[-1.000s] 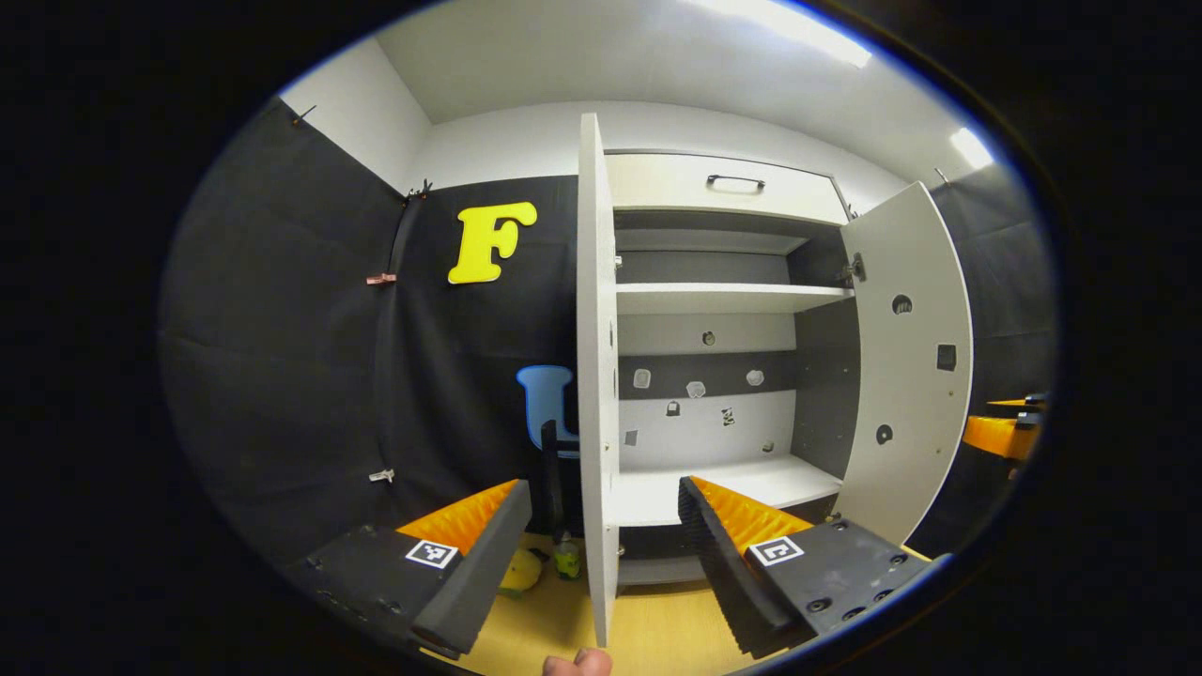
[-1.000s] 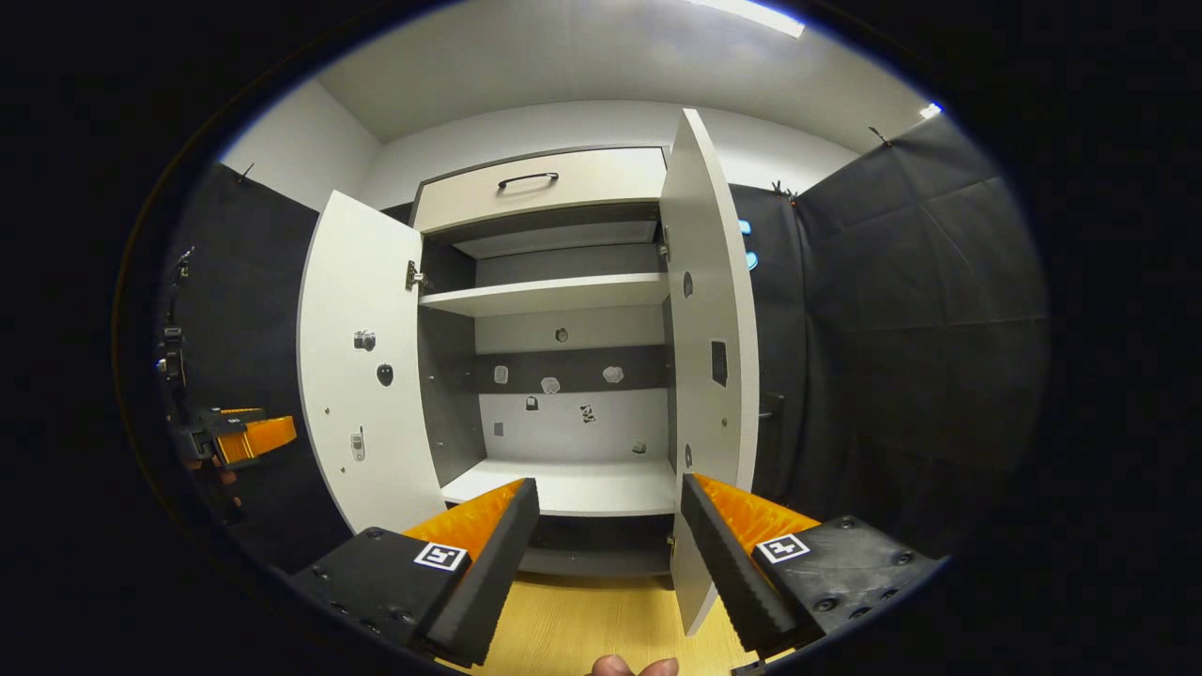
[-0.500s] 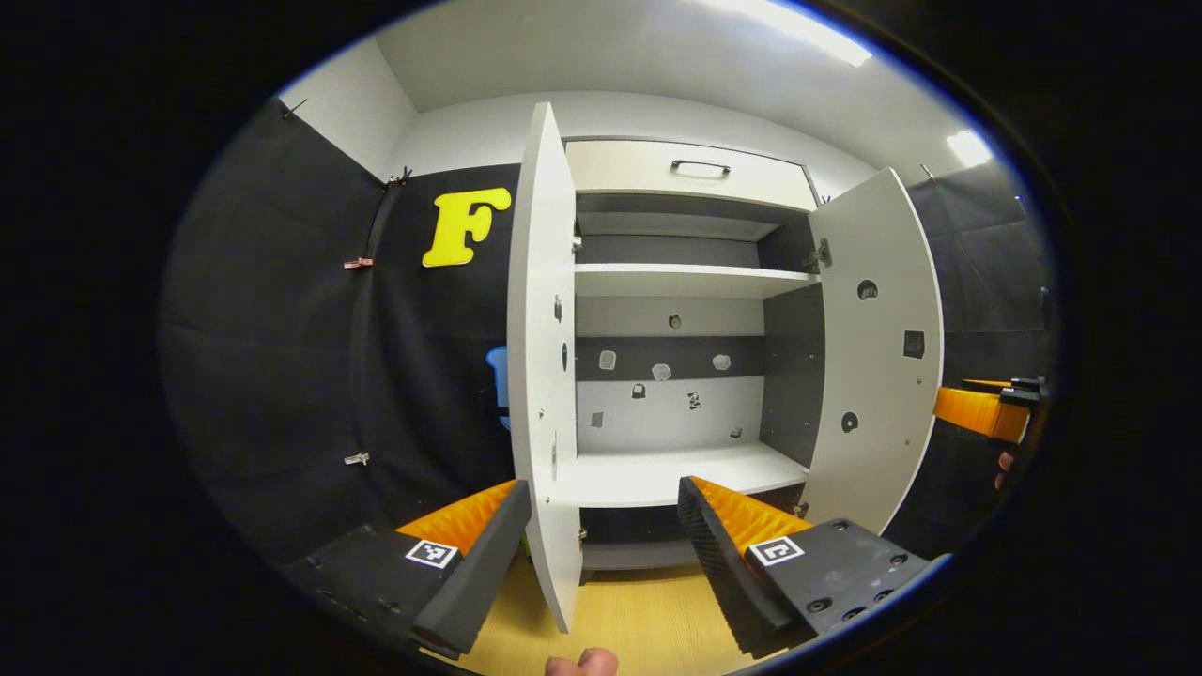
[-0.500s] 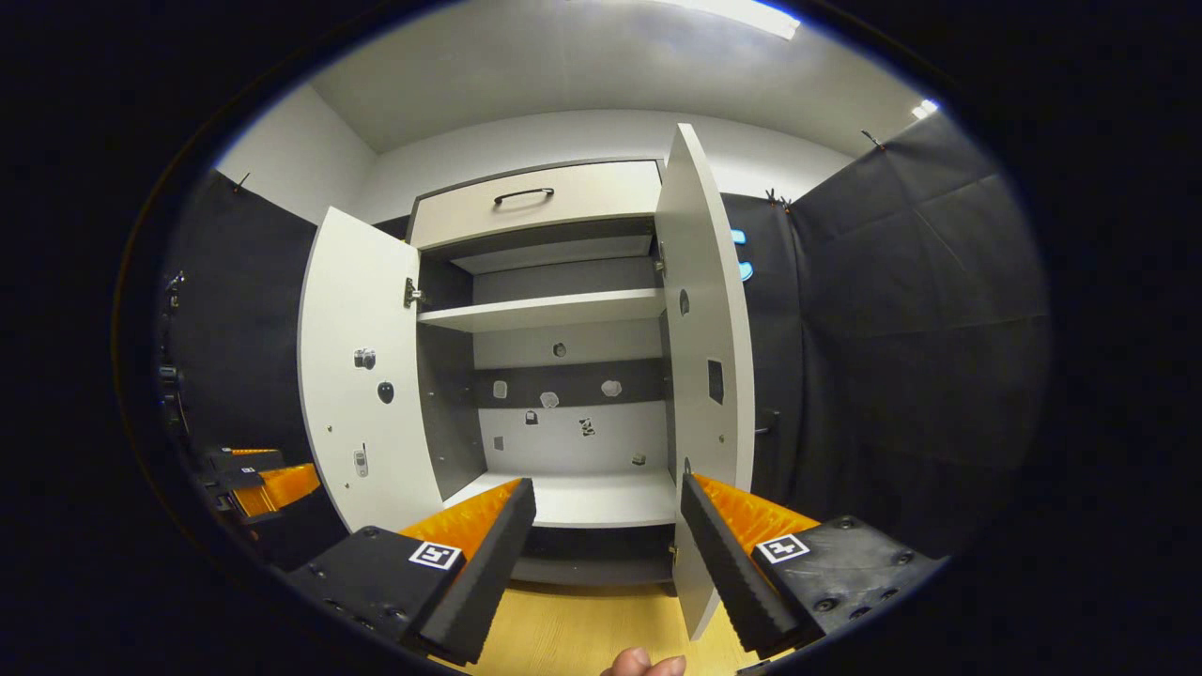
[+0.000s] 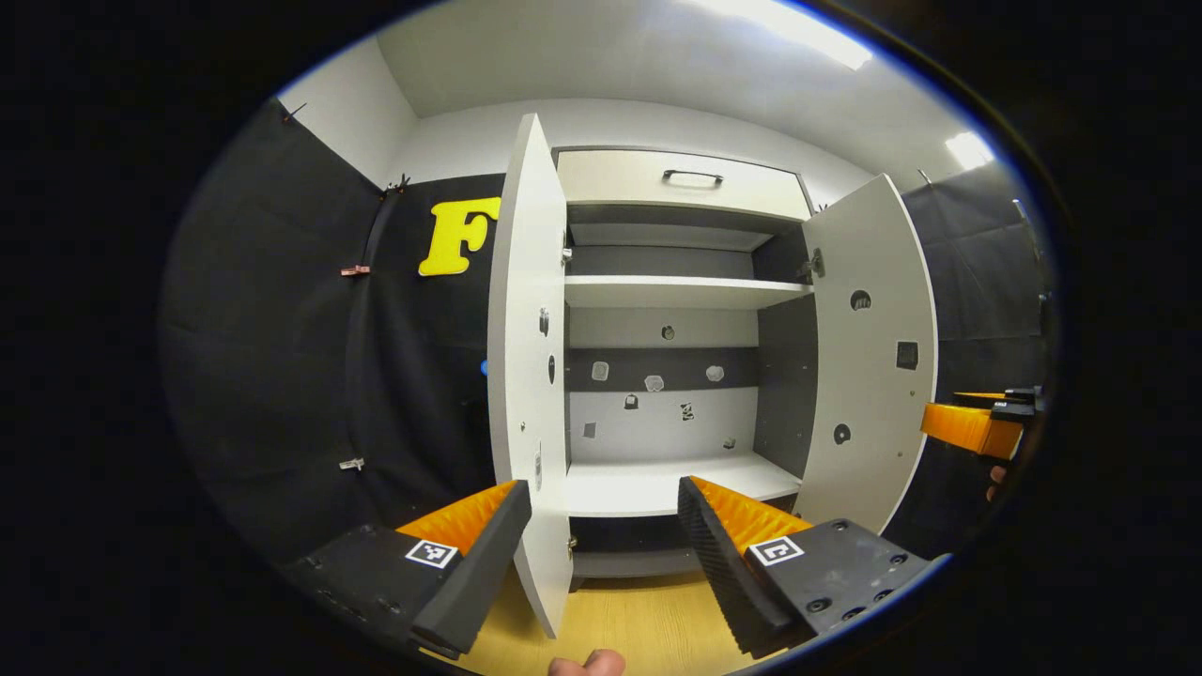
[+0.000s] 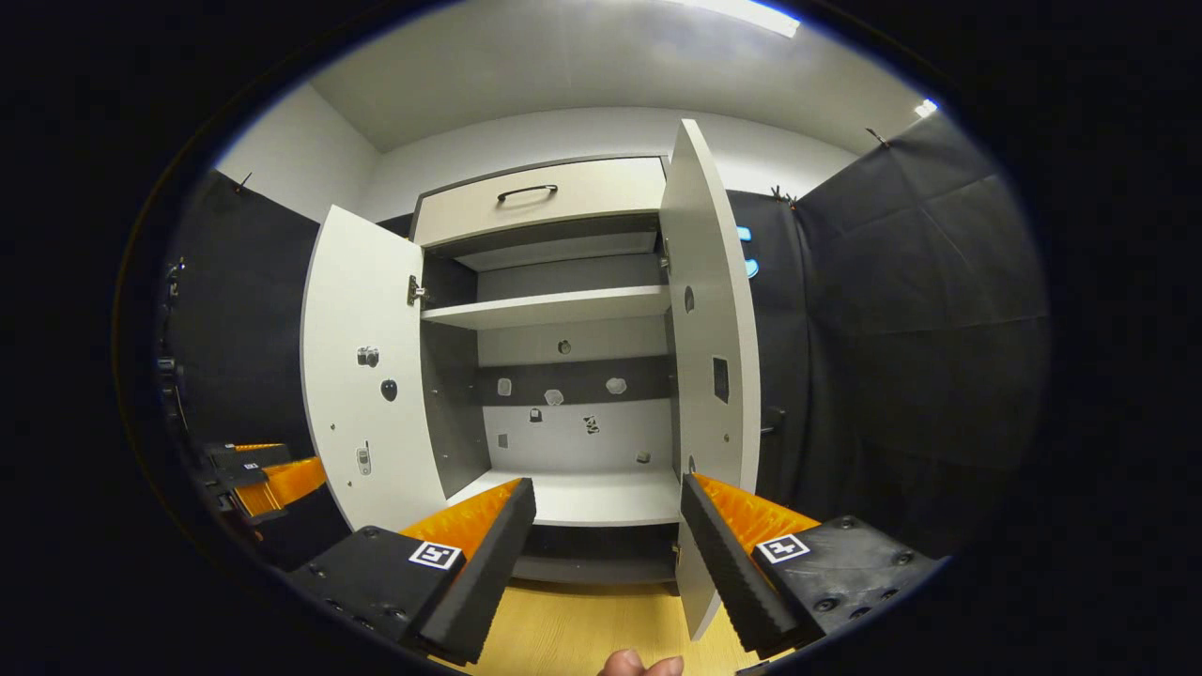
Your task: Open the right door of the double-door shoe cabinet with the right hand, and open the left door with the left hand.
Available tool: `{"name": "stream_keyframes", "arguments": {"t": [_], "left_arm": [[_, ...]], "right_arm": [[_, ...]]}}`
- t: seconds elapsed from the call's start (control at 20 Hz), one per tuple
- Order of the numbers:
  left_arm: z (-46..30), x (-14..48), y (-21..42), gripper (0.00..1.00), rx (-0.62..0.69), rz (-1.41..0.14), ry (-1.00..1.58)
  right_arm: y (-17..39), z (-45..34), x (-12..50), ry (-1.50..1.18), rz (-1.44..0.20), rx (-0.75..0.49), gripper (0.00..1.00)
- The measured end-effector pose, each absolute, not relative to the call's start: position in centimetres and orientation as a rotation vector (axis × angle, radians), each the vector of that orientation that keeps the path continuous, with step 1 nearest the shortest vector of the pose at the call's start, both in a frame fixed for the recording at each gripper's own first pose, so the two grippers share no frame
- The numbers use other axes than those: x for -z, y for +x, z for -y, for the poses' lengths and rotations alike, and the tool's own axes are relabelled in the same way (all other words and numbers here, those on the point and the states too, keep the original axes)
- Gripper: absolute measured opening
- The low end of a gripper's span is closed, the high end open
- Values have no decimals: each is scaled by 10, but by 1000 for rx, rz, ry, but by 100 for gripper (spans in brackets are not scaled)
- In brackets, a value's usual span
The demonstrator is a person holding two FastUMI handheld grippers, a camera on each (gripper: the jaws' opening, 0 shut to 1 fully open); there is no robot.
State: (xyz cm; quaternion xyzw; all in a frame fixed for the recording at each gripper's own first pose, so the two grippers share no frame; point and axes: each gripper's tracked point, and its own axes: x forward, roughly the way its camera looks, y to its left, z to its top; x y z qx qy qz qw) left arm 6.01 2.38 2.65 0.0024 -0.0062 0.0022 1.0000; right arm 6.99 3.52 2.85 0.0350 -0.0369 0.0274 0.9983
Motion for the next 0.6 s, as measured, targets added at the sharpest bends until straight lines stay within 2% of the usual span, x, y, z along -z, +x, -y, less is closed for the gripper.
{"name": "stream_keyframes", "arguments": {"t": [0.6], "left_arm": [[-20, -36, 67, 96, 5, 22, 27]], "right_arm": [[77, -31, -31, 64, 71, -49, 98]]}}
